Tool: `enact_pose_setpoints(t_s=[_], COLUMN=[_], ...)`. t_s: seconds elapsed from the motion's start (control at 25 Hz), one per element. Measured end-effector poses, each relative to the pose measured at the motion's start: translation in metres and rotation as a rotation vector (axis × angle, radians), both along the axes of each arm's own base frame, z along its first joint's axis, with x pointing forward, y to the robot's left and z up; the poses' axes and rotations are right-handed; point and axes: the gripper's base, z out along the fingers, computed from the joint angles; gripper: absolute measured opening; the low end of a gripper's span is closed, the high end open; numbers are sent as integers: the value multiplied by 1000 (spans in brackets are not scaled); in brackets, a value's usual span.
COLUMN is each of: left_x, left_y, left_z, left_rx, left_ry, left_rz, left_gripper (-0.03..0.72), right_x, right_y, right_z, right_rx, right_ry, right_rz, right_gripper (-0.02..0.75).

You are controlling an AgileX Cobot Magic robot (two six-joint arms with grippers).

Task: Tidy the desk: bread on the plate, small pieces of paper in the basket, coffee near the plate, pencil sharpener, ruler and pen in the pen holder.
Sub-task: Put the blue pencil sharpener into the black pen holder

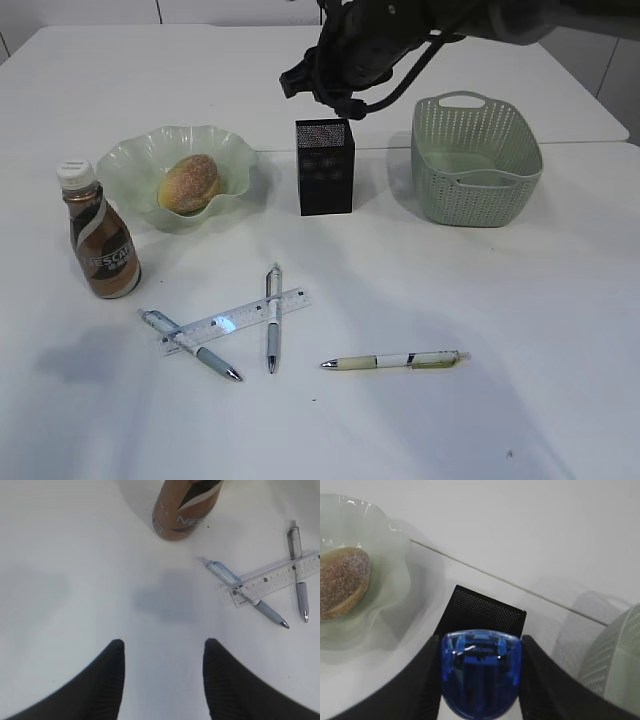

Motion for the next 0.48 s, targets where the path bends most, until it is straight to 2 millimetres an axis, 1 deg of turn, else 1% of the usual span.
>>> enact_pose_setpoints(t_s=[0.16, 0.36, 0.48], left_x=[0, 1, 1], left_y=[0, 0, 0], left_z=[0, 0, 1], left_rx=[1, 1, 2], left_ry=[-4, -6, -11], left_rz=[1, 2, 4], left_gripper=[356, 356, 356], right_x=[7, 22, 26], right_y=[-1, -10, -13], right_z=[-8, -30, -32], right_rx=[11, 15, 29], right_ry=[-24, -26, -46], right_rz=[9, -2, 0], right_gripper=[335, 335, 335])
